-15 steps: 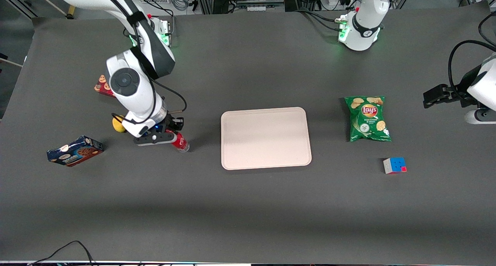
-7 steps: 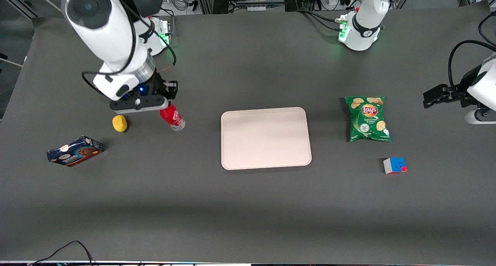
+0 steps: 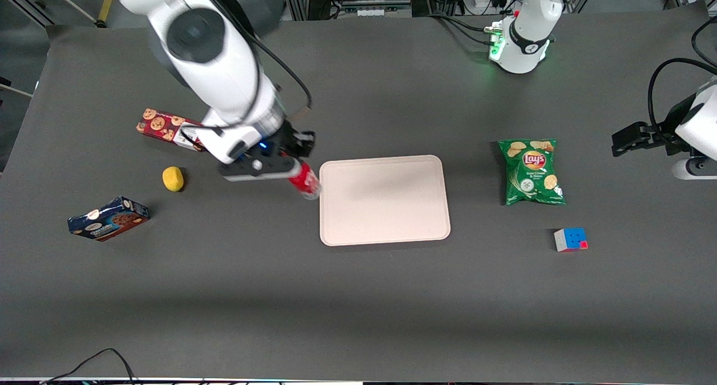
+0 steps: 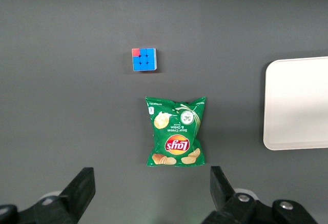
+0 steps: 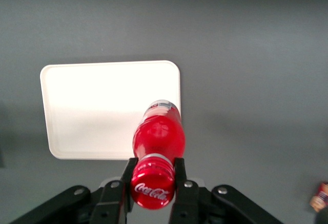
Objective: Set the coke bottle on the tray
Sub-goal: 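Lift the bottle and carry it over the white tray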
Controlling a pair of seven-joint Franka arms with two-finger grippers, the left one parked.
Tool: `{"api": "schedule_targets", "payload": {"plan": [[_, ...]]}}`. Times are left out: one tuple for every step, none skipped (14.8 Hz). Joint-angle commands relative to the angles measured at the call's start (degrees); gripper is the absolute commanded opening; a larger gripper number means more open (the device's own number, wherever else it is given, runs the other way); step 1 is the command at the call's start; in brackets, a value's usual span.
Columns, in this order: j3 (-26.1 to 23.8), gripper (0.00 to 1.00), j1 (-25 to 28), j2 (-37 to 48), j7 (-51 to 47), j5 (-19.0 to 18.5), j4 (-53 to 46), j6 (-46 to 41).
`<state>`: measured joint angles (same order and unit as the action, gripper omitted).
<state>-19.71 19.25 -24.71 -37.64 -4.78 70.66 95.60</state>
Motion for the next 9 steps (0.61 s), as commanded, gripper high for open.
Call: {"api": "schedule_targets", "payload": {"plan": [[0.55, 0.00, 3.51, -11.04, -4.70, -4.61, -8.26, 3.62], [0.72, 0.00, 3.77, -12.63, -6.37, -4.88, -8.26, 5.55], [0.64, 0.00, 3.86, -13.95, -7.26, -5.67, -8.17, 7.04], [0.55, 0.00, 3.95, -14.92, -7.44, -6.72, -8.17, 8.10], [0.55, 0.00, 4.04, -15.88, -7.62, -7.08, -8.00, 8.81], [0.55, 0.00, 4.21, -16.94, -7.62, -7.17, -7.65, 9.51], [0.55, 0.00, 4.22, -17.99, -7.62, -7.17, -7.21, 10.22], [0.64, 0.00, 4.13, -18.70, -7.62, -7.08, -6.33, 10.57], [0.64, 0.00, 4.13, -18.79, -7.62, -7.17, -5.02, 10.75]]}}
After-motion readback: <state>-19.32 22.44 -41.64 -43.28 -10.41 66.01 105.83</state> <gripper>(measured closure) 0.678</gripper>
